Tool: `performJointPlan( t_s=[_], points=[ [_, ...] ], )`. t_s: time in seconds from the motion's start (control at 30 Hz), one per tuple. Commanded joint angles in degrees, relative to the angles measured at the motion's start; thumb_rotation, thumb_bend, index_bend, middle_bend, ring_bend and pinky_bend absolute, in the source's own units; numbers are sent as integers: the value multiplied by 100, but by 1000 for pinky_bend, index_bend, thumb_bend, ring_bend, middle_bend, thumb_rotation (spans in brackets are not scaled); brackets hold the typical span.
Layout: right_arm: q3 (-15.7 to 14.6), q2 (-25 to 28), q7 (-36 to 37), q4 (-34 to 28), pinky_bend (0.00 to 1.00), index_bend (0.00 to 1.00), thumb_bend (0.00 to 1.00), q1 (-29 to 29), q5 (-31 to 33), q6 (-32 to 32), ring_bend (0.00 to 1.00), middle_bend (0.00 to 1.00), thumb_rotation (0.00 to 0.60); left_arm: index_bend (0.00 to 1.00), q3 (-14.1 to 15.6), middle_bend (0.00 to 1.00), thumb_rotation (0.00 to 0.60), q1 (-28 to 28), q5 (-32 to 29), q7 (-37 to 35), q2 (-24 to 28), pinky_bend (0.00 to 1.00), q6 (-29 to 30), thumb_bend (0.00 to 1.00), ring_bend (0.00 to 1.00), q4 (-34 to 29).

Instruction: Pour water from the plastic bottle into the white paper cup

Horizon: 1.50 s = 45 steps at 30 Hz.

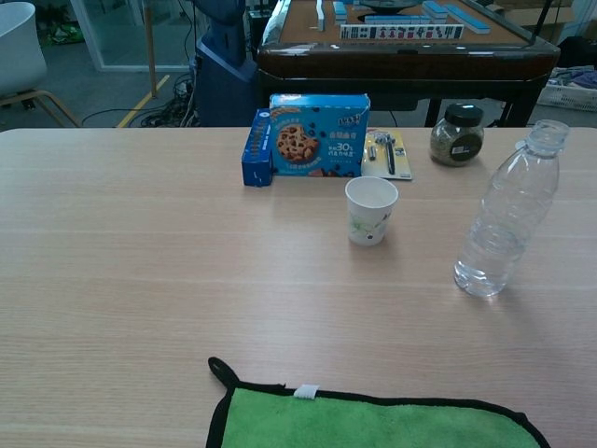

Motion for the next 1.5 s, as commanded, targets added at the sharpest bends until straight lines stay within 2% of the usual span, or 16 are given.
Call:
performJointPlan(
  t_s=[0.03,0.23,0.63,0.97,1.27,1.5],
  points=[
    [58,-152,285,171,219,96,11,180,17,-221,80,86,600,370,3,79,600,-9,-15,-6,-1,556,-30,95,231,8],
    [26,-322,643,387,219,96,10,409,-108,-477,80,85,600,334,13,79,600,-17,26,-44,-14,556,-33,95,231,35],
    [18,-762,607,822,219,96,10,875,-88,-988,80,110,600,350,14,79,600,-5,13,-31,-23,556,-27,95,231,26],
    [-22,-1250,1045,1230,220,96,11,1150,-205,-1151,86,162,600,352,18,79,600,-6,54,-211,-17,556,-23,95,231,43],
    [-162,-1502,1275,1578,231,107,11,1322,-339,-1287,131,209,600,354,18,79,600,4,77,-310,29,556,-3,95,231,-7],
    [-224,-1739,1351,1839,299,142,12,1418,-416,-1276,210,286,600,356,10,79,600,17,78,-340,53,556,25,95,231,-37]
  ],
)
